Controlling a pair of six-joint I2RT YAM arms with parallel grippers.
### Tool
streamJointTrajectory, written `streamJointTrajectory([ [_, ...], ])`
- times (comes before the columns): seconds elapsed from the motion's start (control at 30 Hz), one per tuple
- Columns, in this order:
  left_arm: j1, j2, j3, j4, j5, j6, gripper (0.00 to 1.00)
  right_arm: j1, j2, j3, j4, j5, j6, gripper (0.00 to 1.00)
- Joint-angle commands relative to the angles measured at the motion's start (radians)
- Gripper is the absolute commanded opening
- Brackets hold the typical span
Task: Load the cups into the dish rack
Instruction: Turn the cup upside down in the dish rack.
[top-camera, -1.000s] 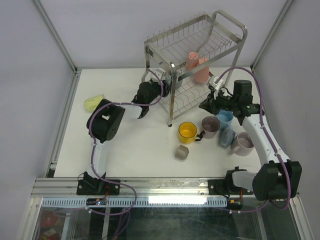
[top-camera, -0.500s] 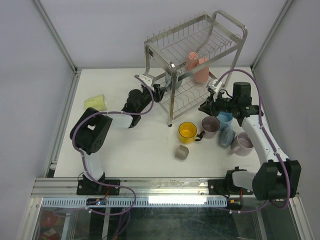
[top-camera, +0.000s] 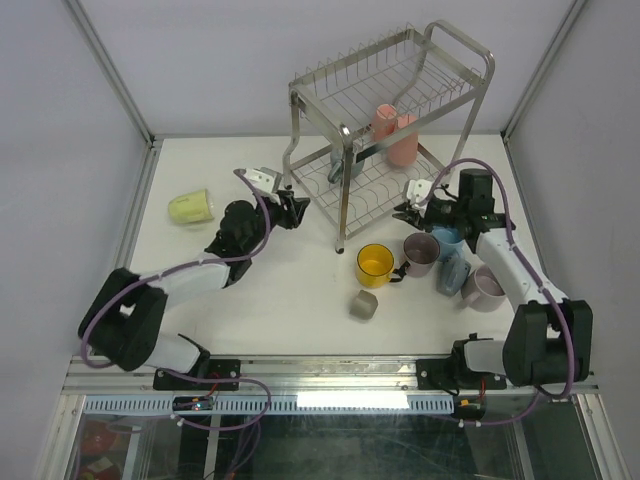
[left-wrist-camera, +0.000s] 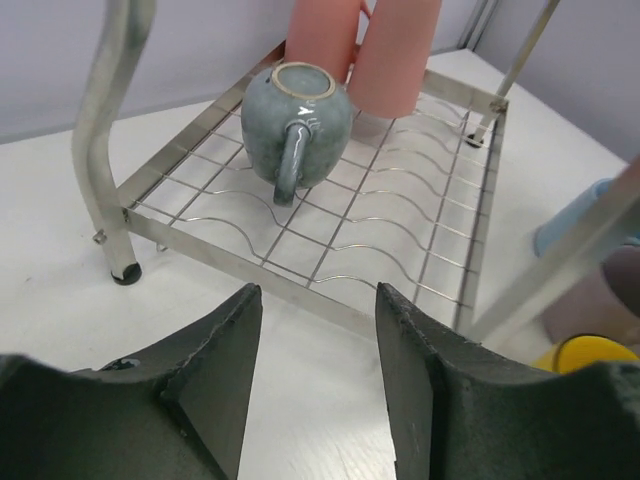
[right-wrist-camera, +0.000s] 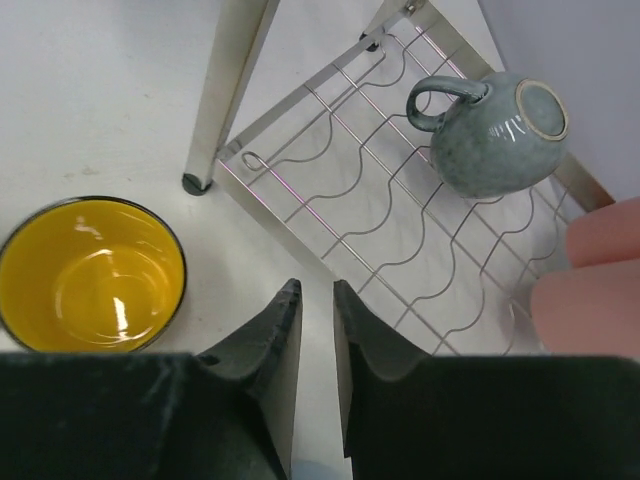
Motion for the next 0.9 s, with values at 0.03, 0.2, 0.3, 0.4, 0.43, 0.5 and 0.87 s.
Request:
streamJointTrajectory([
  [0.03,0.026,-0.293,0.008,-0.289,0.000,-0.072,0.55,0.050,0.098,0.024,0.176,0.017,-0.229,0.20],
  [0.2,0.041,-0.552,0.101,-0.638,-0.081,-0.066,0.73,0.122,0.217,0.096,0.238,0.158,-0.346,0.16],
  [0.3,0.042,-0.652,0.173,-0.816,-0.150,0.027,0.80,0.158,0.299,0.135,0.299,0.198,-0.355,0.06],
  [0.4,0.042,-0.718,0.197,-0.956,-0.252,0.152,0.84,0.182,0.363,0.144,0.402,0.254,-0.360,0.00],
  [0.43,0.042,-0.742,0.182,-0.970,-0.291,0.190,0.84,0.188,0.386,0.148,0.432,0.264,-0.360,0.00],
  [0.5,0.041,-0.795,0.114,-0.949,-0.368,0.259,0.85,0.201,0.425,0.156,0.465,0.270,-0.377,0.00],
  [0.87,0.045,-0.889,-0.044,-0.880,-0.412,0.309,0.85,0.235,0.621,0.283,0.550,0.274,-0.434,0.00],
])
